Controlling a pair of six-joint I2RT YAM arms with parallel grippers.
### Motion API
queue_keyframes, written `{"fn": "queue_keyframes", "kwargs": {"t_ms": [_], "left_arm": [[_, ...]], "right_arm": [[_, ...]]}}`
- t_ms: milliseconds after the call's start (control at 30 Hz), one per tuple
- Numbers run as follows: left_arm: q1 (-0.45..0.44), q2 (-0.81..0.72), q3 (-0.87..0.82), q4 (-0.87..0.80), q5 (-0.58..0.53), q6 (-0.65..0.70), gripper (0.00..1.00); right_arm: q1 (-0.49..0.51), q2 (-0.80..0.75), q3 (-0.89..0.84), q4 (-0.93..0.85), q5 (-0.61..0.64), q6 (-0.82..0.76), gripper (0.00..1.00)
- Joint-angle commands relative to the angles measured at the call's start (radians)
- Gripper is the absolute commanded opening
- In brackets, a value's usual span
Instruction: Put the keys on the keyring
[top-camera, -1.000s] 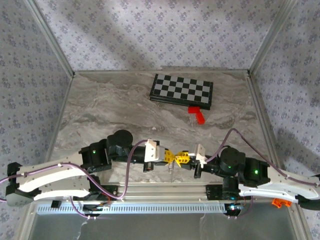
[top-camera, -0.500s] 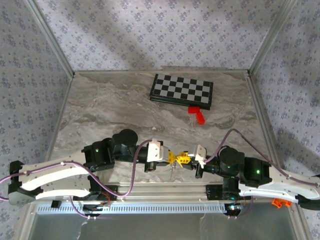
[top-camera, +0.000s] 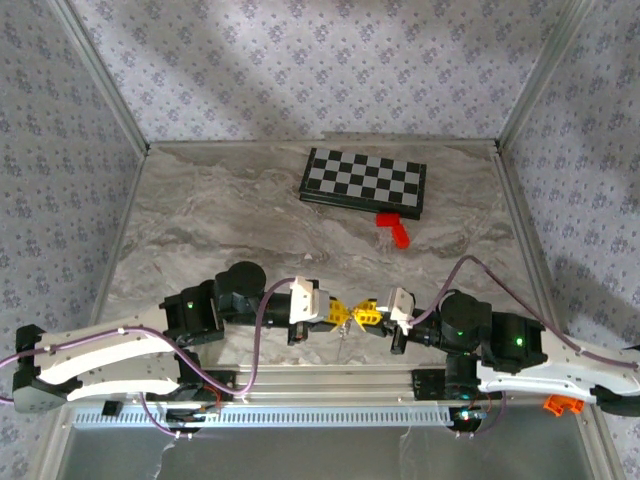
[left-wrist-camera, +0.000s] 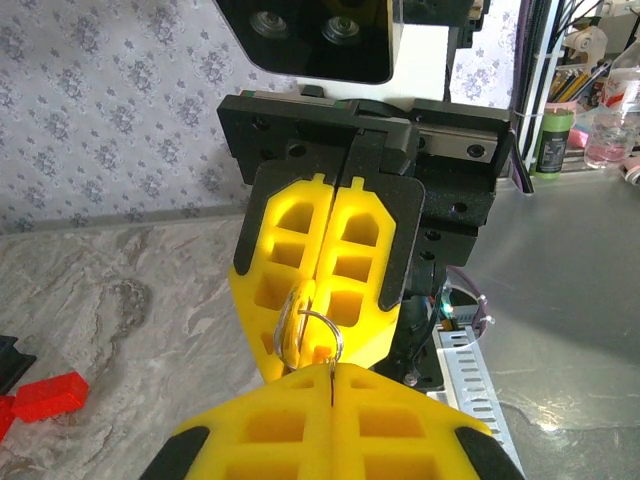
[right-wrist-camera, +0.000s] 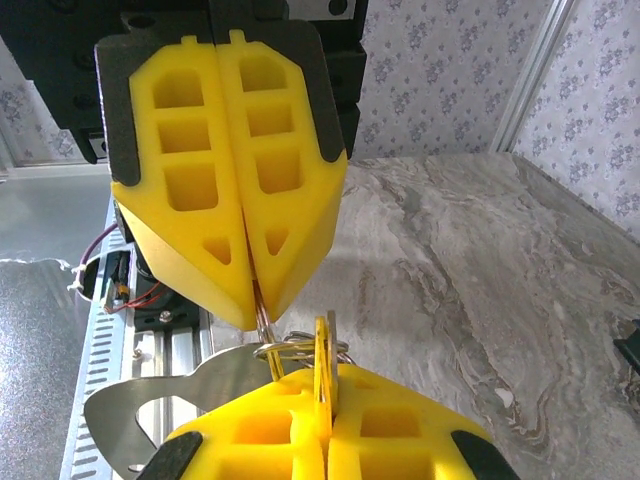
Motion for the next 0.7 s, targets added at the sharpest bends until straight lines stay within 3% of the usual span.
{"fn": "queue_keyframes", "kwargs": {"t_ms": [0, 633, 667], "left_arm": [[0.005, -0.008, 0.002, 0.045, 0.022, -0.011, 0.0], [0.071, -0.014, -0.088, 0.02, 0.028, -0.044, 0.0], [0.072, -0.014, -0.096, 0.03, 0.025, -0.051, 0.04]], "right_arm": [[0.013, 0.006, 0.038, 0.0, 0.025, -0.021, 0.0], [0.024, 0.102, 0.131, -0.121, 0.128, -0.009, 0.0], [0.023, 0.116, 0.139, -0.139, 0.128, -0.002, 0.0]]}}
